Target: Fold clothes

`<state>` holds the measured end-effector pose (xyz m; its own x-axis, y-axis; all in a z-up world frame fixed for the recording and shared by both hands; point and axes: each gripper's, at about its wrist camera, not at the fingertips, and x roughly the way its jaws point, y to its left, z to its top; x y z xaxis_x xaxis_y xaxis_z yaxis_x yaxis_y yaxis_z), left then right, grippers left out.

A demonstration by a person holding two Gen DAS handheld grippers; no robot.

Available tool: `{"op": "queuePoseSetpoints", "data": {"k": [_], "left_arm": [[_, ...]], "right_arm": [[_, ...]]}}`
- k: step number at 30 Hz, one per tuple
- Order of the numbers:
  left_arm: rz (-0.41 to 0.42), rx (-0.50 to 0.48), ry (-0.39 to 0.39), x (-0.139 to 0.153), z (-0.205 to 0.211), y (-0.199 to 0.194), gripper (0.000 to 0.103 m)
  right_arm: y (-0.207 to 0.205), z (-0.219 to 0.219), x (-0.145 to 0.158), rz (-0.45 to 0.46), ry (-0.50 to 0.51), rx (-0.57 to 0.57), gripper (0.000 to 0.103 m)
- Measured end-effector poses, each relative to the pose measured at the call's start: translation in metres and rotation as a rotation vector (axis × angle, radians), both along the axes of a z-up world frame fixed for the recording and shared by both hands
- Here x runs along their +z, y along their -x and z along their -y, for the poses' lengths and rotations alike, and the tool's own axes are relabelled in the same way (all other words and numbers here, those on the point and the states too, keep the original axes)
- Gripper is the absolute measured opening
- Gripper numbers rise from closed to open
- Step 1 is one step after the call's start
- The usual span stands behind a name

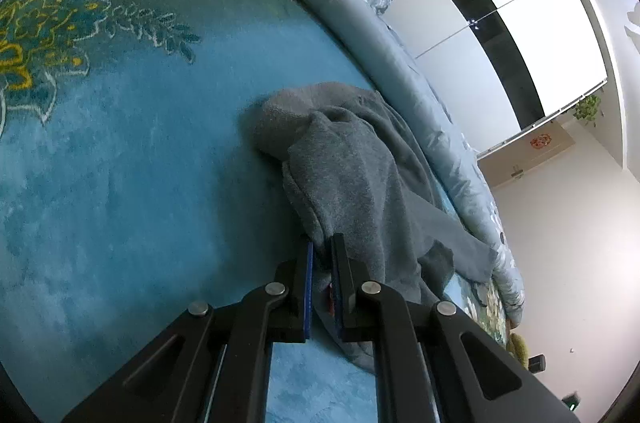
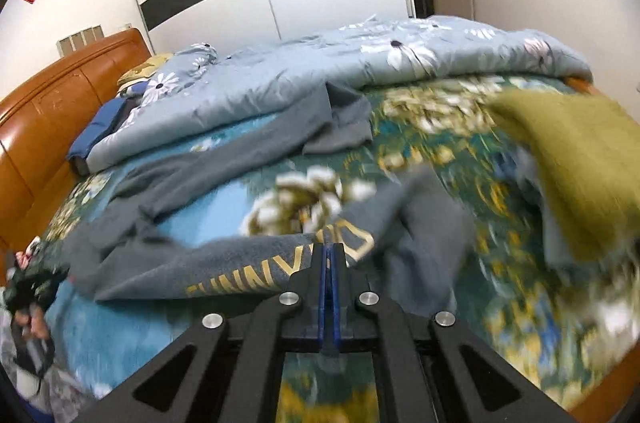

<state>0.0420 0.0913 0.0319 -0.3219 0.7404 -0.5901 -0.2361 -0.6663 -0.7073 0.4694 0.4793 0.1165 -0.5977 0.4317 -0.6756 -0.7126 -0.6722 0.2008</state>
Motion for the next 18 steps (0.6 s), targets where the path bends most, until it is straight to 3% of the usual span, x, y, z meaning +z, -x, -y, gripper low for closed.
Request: {"op": "queuePoseSetpoints", "data": {"k": [7,14,15,16,18], "left_arm": [[0.001,-0.012,0.004,0.002,-0.001,0.000,0.007],[0.016,-0.012,0.011,-0.004,-0.004,0.004,0.008],[0.019,-0.012,0.010,-0.005,-0.005,0.005,0.008],[0.020,-0.013,0.010,-0.006,-0.005,0.006,0.008],[0.022,-0.015,0.012,-0.008,-0.006,0.007,0.008]], "right_arm": [[-0.033,0.023,-0.057,0.071,0.155,-0.005,0.002],[-0.045,0.024,-0.055,0.017,0.187,-0.032,0.007],[-0.048,0.023,-0.055,0.001,0.202,-0.035,0.016],[-0.052,0.023,-0.055,-0.015,0.216,-0.037,0.032],[-0.056,0.023,-0.057,-0.058,0.251,-0.042,0.050]]}}
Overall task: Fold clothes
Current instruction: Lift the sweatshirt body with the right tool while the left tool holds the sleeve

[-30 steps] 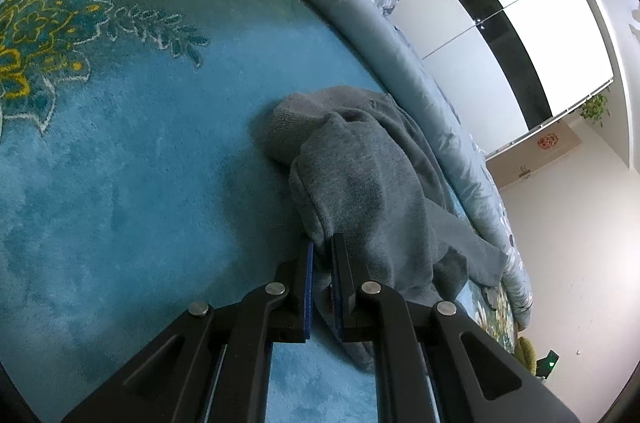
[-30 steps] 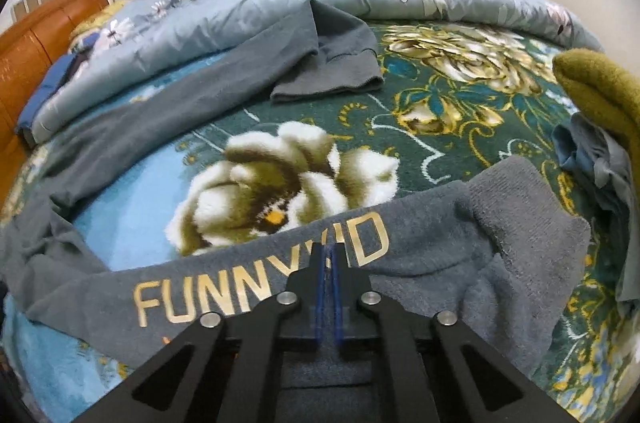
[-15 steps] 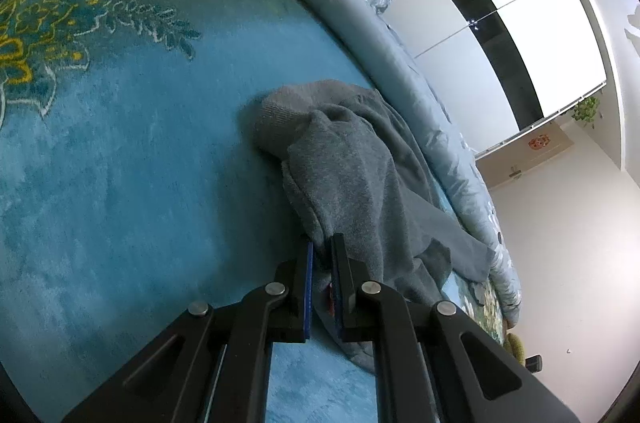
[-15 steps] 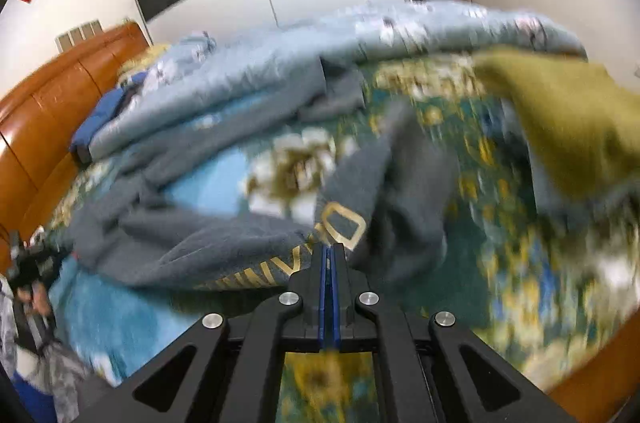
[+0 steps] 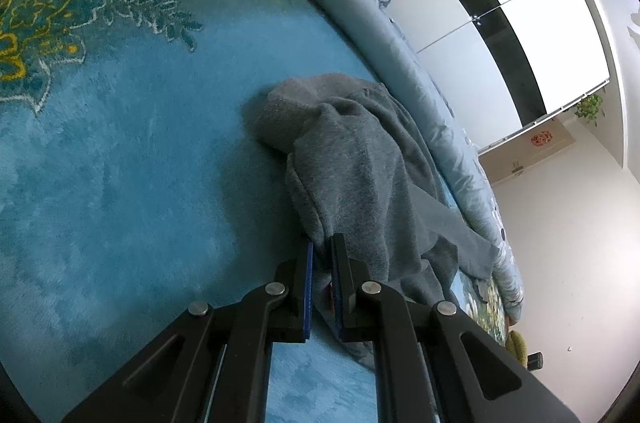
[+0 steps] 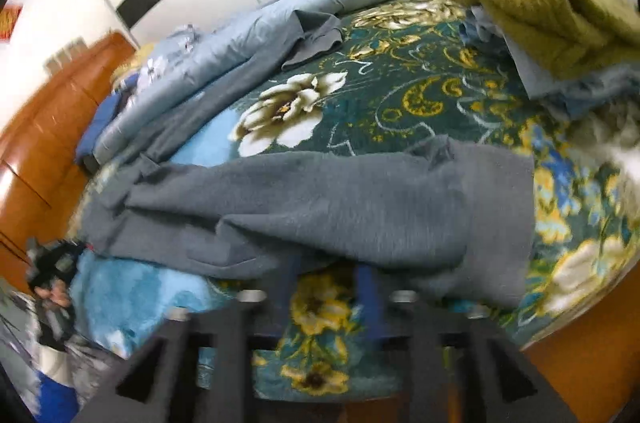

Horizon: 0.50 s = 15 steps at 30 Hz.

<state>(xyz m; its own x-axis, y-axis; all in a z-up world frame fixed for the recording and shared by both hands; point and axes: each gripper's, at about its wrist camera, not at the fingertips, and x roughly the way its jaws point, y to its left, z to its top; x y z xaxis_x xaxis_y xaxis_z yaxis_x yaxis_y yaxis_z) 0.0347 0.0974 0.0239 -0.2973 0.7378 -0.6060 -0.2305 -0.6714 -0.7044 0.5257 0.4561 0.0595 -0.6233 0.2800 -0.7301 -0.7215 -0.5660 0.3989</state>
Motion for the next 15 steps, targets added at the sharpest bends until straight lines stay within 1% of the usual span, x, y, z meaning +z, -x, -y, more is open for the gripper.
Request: {"op": "queuePoseSetpoints", "data": {"k": [1,3,6,9,11,12,14,15], "left_arm": [[0.002,0.000,0.003,-0.001,-0.001,0.001,0.008],[0.008,0.000,0.010,-0.003,-0.003,0.002,0.008],[0.011,0.000,0.018,-0.005,-0.005,0.003,0.008],[0.021,0.002,0.021,-0.008,-0.006,0.004,0.008],[0.025,0.001,0.020,-0.009,-0.007,0.005,0.008],[0.026,0.000,0.022,-0.009,-0.008,0.005,0.008],[0.020,-0.010,0.029,-0.009,-0.011,0.006,0.008],[0.019,-0.015,0.034,-0.010,-0.012,0.007,0.008]], "right_arm": [[-0.001,0.000,-0.002,-0.024,0.022,-0.002,0.054],[0.000,-0.001,-0.008,-0.049,0.061,-0.007,0.057],[0.007,-0.002,-0.016,-0.066,0.111,-0.011,0.057],[0.020,0.001,-0.021,-0.063,0.123,-0.007,0.057],[0.025,0.000,-0.023,-0.083,0.130,-0.022,0.056],[0.026,-0.002,-0.024,-0.097,0.139,-0.036,0.055],[0.028,-0.006,-0.026,-0.122,0.167,-0.049,0.050],[0.028,-0.007,-0.026,-0.136,0.183,-0.054,0.044]]}}
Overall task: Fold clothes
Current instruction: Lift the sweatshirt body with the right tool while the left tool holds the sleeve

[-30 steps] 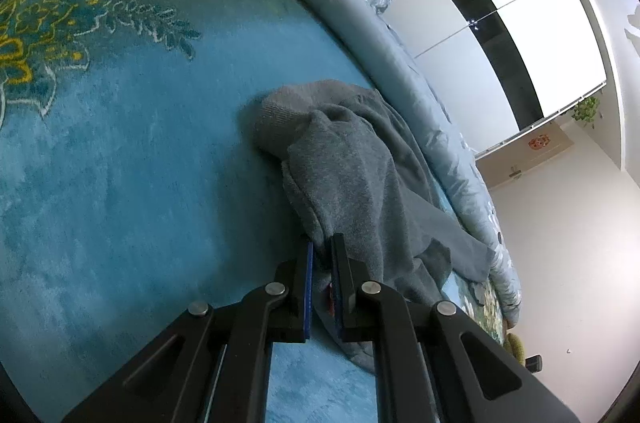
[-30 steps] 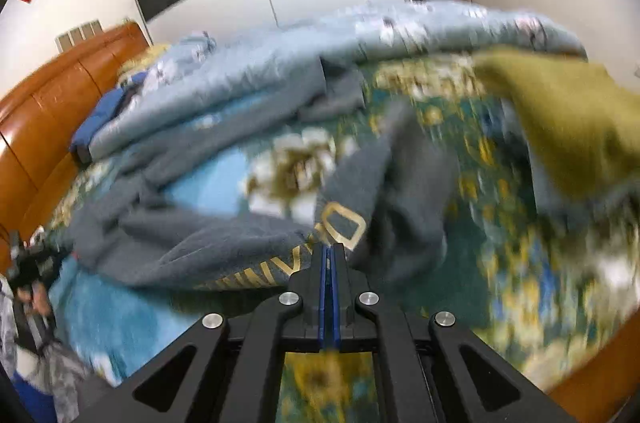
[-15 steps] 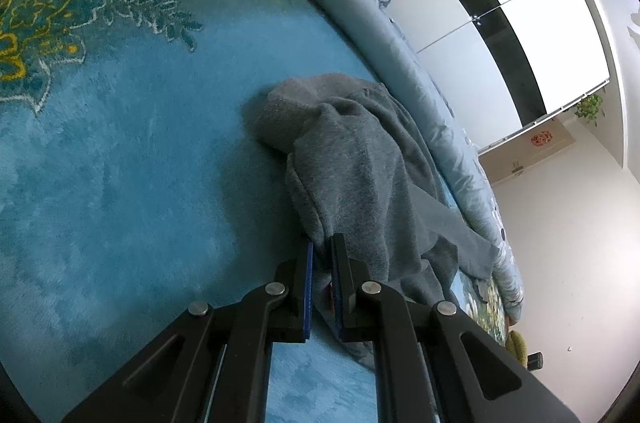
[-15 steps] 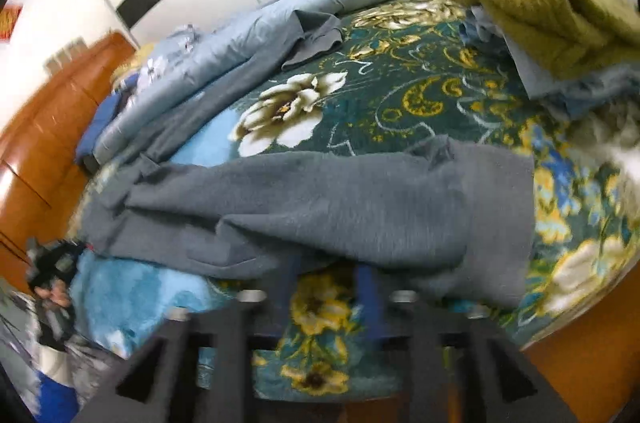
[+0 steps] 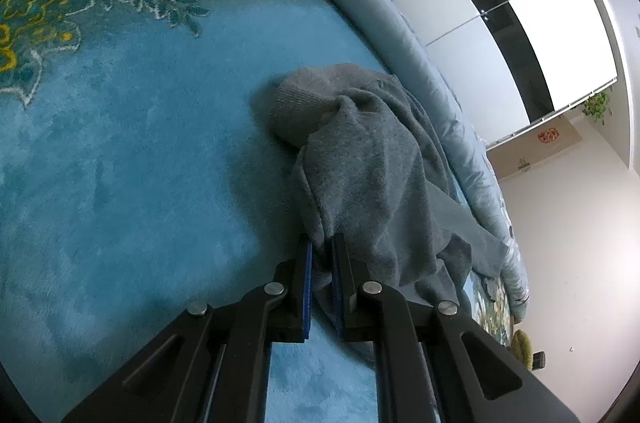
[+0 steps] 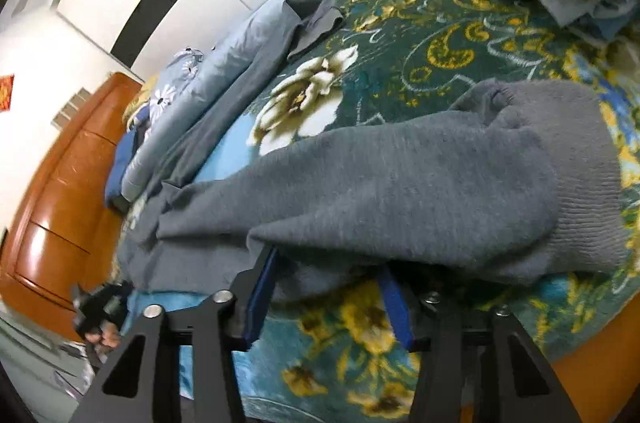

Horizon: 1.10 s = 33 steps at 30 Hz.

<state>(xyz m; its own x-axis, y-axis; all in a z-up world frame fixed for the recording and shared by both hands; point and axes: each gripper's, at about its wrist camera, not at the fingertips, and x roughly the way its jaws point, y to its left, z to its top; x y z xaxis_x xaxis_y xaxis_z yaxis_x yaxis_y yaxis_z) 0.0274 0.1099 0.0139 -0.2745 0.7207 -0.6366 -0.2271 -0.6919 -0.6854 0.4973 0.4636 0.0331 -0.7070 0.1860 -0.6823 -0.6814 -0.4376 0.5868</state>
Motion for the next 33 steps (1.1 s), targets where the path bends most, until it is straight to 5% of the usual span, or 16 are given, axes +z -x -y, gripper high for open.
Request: {"op": "queuePoseSetpoints", "data": {"k": [2,4,6,16,23,30,33], "left_arm": [[0.004,-0.008,0.009,-0.002,-0.005,0.002,0.009],[0.014,-0.013,0.010,-0.006,-0.007,0.005,0.009],[0.023,-0.020,0.002,-0.008,-0.009,0.009,0.009],[0.120,-0.013,-0.122,-0.016,-0.016,0.017,0.018],[0.033,-0.017,-0.180,-0.008,-0.009,0.011,0.057],[-0.007,-0.052,-0.069,-0.002,-0.047,0.024,0.059],[-0.017,-0.066,-0.066,0.001,-0.051,0.025,0.050]], "right_arm": [[0.001,-0.002,-0.001,-0.019,0.017,-0.002,0.040],[0.002,-0.002,-0.002,-0.012,0.018,-0.006,0.017],[0.002,-0.004,-0.002,-0.012,0.018,-0.010,0.011],[-0.009,-0.019,0.051,-0.153,-0.093,-0.028,0.010],[0.000,-0.024,0.068,-0.154,-0.149,0.003,0.010],[0.001,-0.029,0.064,-0.161,-0.139,0.008,0.010],[0.000,-0.030,0.063,-0.161,-0.135,0.007,0.010]]}}
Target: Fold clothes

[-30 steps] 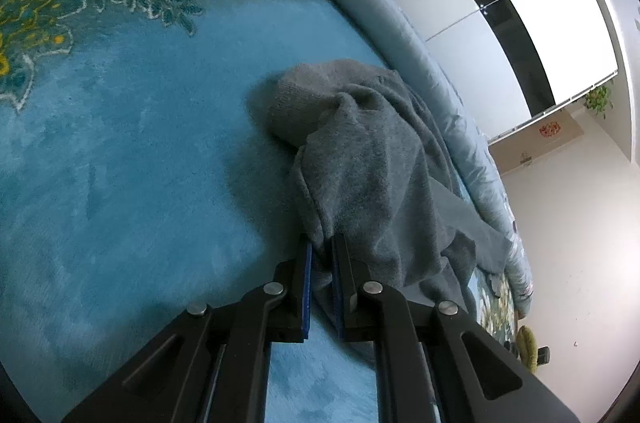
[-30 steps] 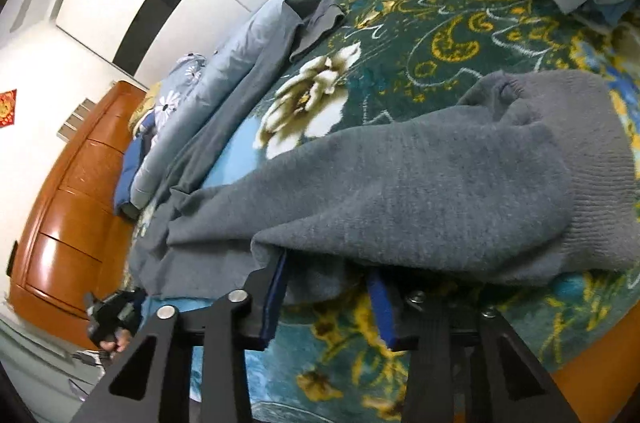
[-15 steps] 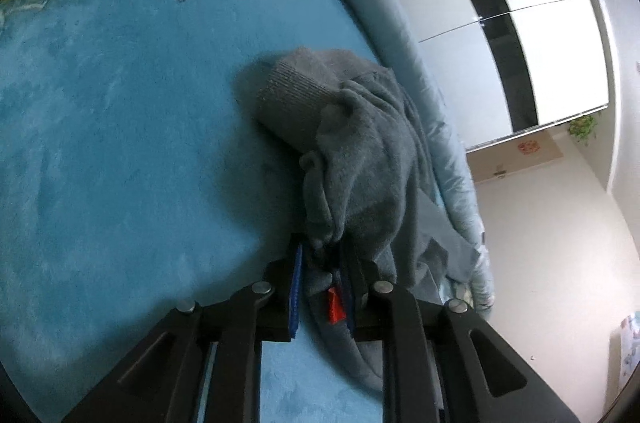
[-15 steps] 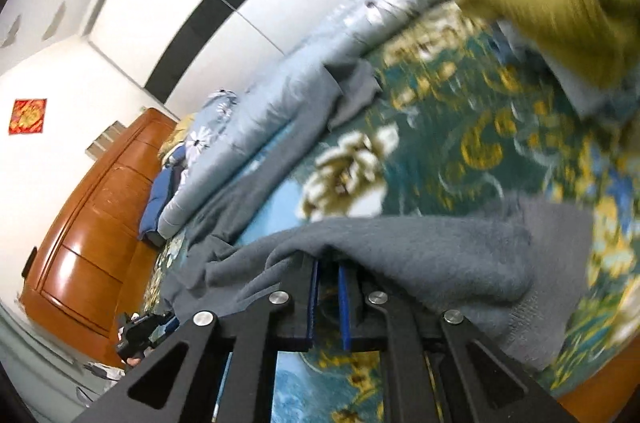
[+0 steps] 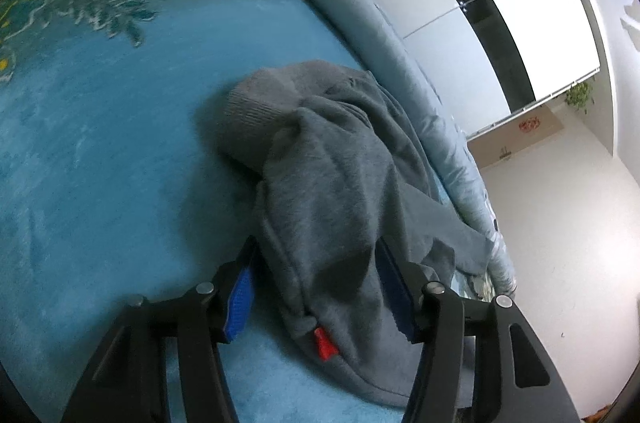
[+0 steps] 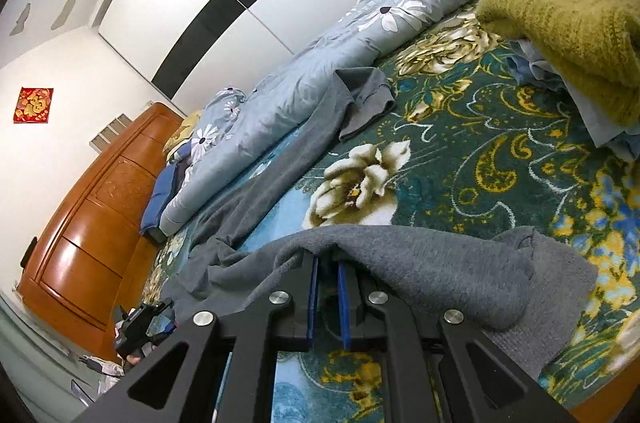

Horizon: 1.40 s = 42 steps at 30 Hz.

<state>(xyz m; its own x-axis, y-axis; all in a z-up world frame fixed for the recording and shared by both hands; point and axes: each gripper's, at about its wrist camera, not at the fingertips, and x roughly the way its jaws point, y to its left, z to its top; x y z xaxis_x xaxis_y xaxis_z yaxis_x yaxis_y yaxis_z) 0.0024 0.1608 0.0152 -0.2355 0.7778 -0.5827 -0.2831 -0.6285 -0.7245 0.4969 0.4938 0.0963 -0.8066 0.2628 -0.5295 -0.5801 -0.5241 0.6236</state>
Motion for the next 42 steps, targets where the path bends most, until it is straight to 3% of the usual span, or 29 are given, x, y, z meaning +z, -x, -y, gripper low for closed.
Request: {"op": "queuePoseSetpoints", "data": {"k": [1,2,4,8,14,18,23,26,32,42], "left_arm": [[-0.008,0.006,0.013,0.002,-0.002,0.000,0.027],[-0.011,0.015,0.019,0.004,-0.003,-0.001,0.012],[-0.020,0.035,0.004,0.010,0.001,-0.006,0.010],[-0.094,0.077,-0.121,0.051,0.025,-0.022,0.008],[-0.341,0.031,-0.275,0.150,0.060,-0.076,0.008],[-0.484,0.009,-0.326,0.198,0.089,-0.117,0.009],[-0.564,0.010,-0.332,0.227,0.126,-0.137,0.009],[-0.577,0.012,-0.237,0.227,0.114,-0.130,0.010],[-0.437,0.045,-0.133,0.189,0.070,-0.071,0.010],[-0.329,0.071,0.015,0.143,-0.010,0.041,0.010]], "right_arm": [[0.000,-0.001,0.000,-0.002,0.001,0.000,0.010],[0.000,-0.001,0.001,-0.004,-0.001,0.002,0.010],[0.001,-0.003,0.004,-0.011,-0.005,0.006,0.010],[-0.002,-0.007,0.023,-0.046,-0.042,0.005,0.009],[-0.026,-0.008,0.069,-0.126,-0.154,-0.026,0.007],[-0.046,-0.004,0.088,-0.170,-0.212,-0.052,0.005],[-0.068,0.000,0.102,-0.237,-0.254,-0.068,0.004],[-0.065,-0.002,0.111,-0.256,-0.291,-0.054,0.004],[-0.011,-0.037,0.119,-0.239,-0.316,-0.051,0.004],[0.134,-0.133,0.100,-0.135,-0.333,-0.127,0.003]]}}
